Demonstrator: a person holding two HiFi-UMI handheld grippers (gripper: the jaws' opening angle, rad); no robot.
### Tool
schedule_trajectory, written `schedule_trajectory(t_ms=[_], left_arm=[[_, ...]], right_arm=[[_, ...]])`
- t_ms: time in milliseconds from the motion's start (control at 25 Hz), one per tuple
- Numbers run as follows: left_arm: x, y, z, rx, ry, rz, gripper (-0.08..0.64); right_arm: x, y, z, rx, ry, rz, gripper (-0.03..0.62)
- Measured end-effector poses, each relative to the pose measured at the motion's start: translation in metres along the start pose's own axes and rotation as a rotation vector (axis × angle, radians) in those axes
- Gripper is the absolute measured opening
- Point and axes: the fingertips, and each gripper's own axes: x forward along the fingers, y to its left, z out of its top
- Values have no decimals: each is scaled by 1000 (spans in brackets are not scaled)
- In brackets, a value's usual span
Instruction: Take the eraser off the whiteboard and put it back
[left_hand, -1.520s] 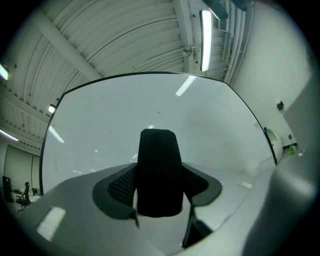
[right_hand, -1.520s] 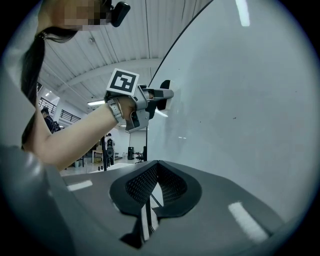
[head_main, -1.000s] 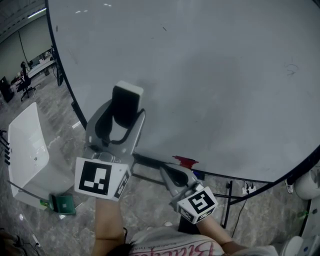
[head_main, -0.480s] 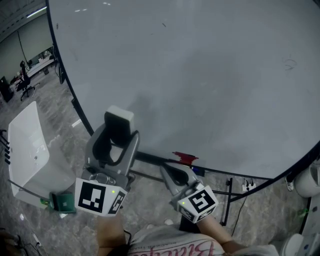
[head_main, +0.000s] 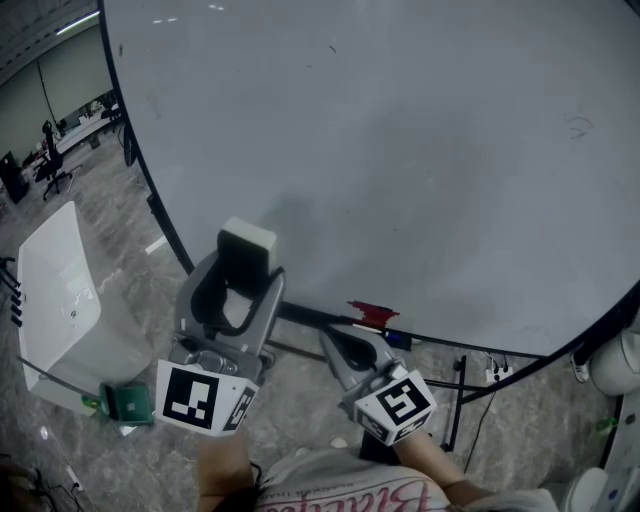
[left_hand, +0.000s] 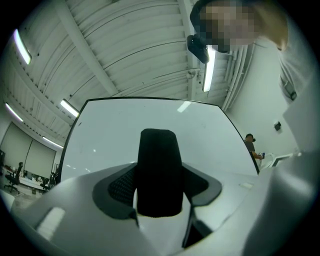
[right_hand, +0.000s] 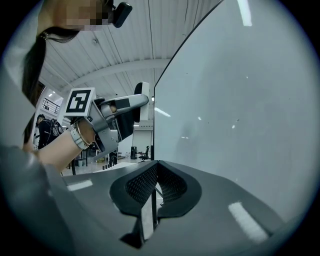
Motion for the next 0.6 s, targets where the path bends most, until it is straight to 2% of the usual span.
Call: schedule_trajectory(t_ms=[600], left_arm=[[6, 6, 5, -21, -11, -10, 255]], right_arm=[[-1, 2, 3, -21, -4, -8, 2]])
